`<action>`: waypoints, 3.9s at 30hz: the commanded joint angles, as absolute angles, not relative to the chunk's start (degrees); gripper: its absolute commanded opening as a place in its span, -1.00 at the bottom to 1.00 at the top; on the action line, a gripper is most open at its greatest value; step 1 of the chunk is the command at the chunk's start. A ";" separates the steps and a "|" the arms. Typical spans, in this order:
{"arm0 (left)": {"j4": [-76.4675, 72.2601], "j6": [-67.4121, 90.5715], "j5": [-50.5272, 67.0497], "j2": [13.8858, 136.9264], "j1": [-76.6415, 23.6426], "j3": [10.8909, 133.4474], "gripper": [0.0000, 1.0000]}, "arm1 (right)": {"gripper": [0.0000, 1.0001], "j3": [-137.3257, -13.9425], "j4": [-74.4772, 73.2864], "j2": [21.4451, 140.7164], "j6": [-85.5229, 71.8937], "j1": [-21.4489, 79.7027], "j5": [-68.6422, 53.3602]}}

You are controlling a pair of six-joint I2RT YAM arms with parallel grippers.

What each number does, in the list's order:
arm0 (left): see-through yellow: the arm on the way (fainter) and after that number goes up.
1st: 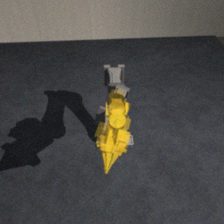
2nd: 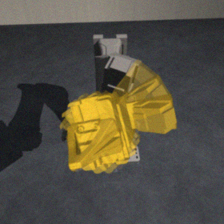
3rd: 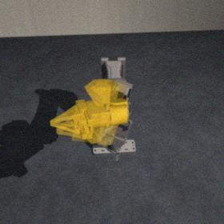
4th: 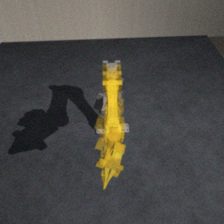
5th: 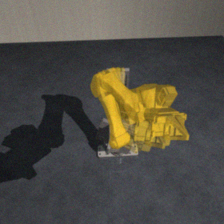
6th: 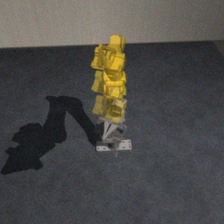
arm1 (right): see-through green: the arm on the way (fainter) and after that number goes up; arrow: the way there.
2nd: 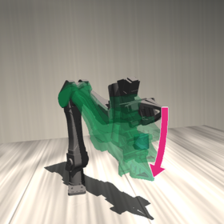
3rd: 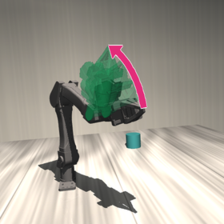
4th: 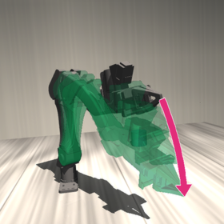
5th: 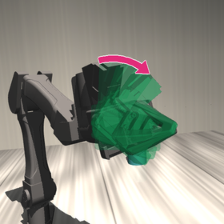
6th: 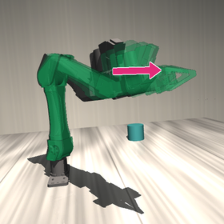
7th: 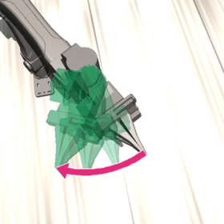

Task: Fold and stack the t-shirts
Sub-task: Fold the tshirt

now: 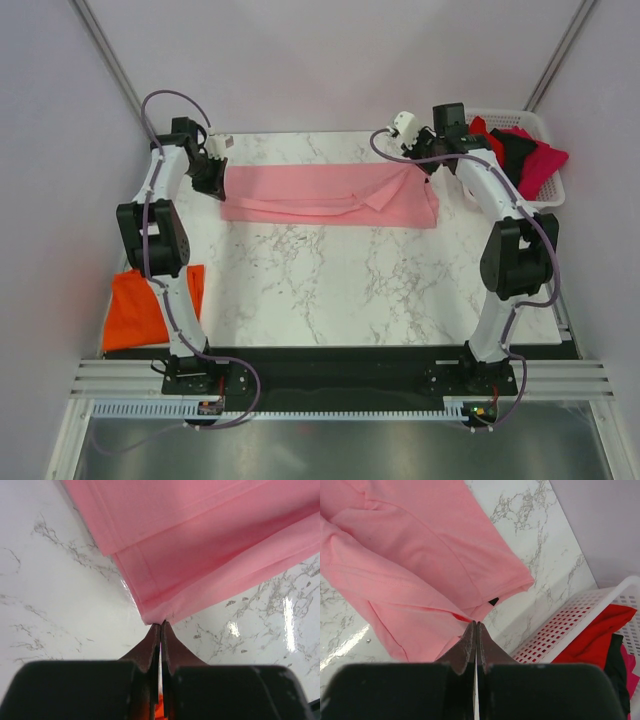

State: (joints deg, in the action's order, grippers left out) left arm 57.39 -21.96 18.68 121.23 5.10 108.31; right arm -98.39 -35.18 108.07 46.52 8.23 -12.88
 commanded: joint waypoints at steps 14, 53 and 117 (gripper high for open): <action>57.48 -21.71 16.61 127.44 5.10 117.33 -0.95 | -1.00 -109.68 -30.06 119.70 40.17 7.82 -8.88; 54.40 -22.06 12.57 129.81 0.70 114.35 -0.26 | -0.01 -115.31 -40.69 129.72 37.79 13.36 -21.62; 53.96 -42.43 15.91 115.14 -1.84 104.35 -0.09 | 0.08 -97.48 -8.87 115.76 35.86 22.59 4.31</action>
